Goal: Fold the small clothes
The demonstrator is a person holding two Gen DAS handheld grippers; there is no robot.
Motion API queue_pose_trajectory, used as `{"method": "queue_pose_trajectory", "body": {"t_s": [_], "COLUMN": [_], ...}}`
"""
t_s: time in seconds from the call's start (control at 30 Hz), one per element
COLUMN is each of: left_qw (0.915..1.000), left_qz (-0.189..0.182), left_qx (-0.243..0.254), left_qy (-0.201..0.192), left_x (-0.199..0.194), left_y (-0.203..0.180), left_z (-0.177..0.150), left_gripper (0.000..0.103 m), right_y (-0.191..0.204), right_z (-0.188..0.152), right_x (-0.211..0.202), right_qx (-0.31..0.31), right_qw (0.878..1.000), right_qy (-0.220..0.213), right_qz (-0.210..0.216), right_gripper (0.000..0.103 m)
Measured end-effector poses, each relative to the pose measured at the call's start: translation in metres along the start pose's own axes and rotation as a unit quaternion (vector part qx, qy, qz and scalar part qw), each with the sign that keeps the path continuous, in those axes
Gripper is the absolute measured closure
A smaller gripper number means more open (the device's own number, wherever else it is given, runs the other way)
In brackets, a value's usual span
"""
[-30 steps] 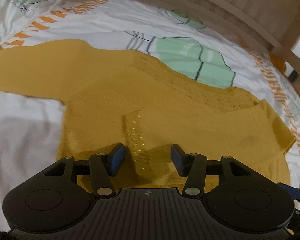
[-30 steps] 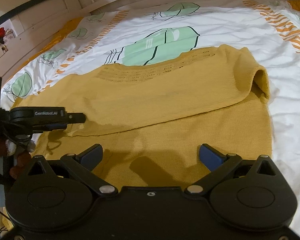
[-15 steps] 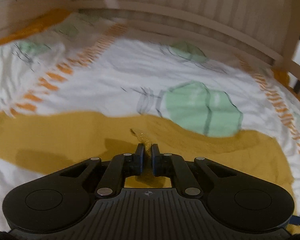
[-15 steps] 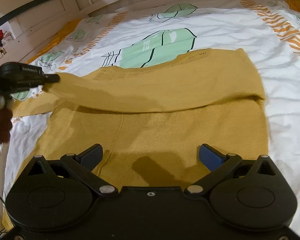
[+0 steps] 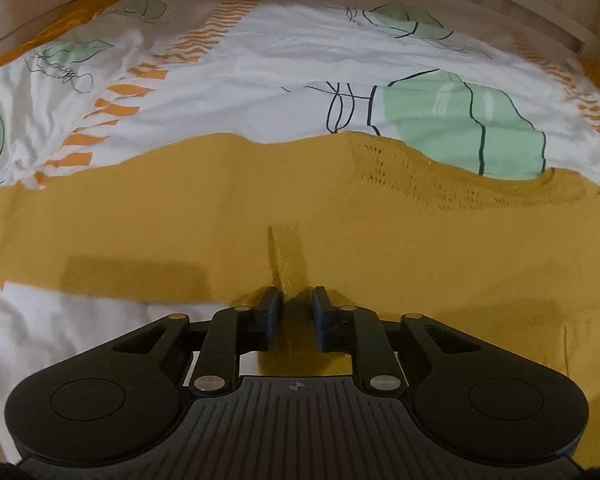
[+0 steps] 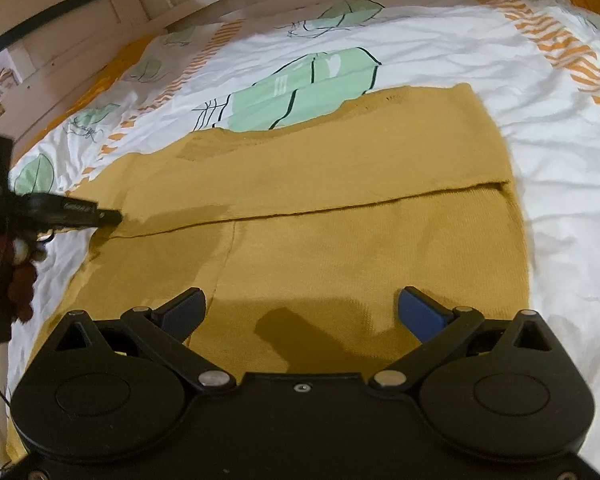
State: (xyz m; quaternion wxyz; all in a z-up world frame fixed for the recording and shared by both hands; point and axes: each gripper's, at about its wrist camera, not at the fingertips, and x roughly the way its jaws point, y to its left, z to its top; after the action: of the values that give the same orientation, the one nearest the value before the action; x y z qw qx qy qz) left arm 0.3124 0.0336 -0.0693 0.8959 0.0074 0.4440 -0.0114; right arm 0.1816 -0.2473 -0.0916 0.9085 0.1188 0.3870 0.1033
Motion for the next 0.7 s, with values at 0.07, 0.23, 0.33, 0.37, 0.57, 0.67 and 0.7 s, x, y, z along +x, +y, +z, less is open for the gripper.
{"method": "queue_pose_trajectory", "body": {"t_s": [0.07,0.23,0.33,0.37,0.57,0.67,0.7], "left_qw": [1.0000,0.9996,0.9988,0.9984,0.9945,0.9927,0.9923], "left_qz": [0.002,-0.003,-0.020,-0.027,-0.054,-0.060,-0.064], "left_qx": [0.004,0.019,0.032,0.036,0.079,0.096,0.099], "left_qy": [0.004,0.019,0.031,0.034,0.042,0.039,0.039], "left_x": [-0.010,-0.035,-0.053,-0.060,-0.092,-0.104,-0.106], "left_y": [0.004,0.012,0.013,0.013,0.001,-0.006,-0.007], "left_z": [-0.007,-0.028,-0.050,-0.058,-0.099,-0.113,-0.117], "left_gripper": [0.081,0.081,0.081,0.081,0.079,0.078,0.078], "right_y": [-0.001,-0.001,-0.001,-0.002,-0.012,-0.020,-0.023], "right_z": [-0.002,-0.008,-0.008,-0.007,-0.007,-0.014,-0.017], "right_x": [0.001,-0.003,-0.007,-0.008,-0.026,-0.039,-0.043], "right_qx": [-0.003,-0.018,-0.008,-0.004,0.027,0.040,0.045], "right_qw": [1.000,1.000,1.000,1.000,0.997,0.994,0.994], "right_qy": [0.001,0.004,0.013,0.018,0.066,0.092,0.100], "right_qz": [-0.001,-0.005,-0.004,-0.002,0.027,0.030,0.031], "right_gripper": [0.001,0.001,0.001,0.001,0.001,0.001,0.001]}}
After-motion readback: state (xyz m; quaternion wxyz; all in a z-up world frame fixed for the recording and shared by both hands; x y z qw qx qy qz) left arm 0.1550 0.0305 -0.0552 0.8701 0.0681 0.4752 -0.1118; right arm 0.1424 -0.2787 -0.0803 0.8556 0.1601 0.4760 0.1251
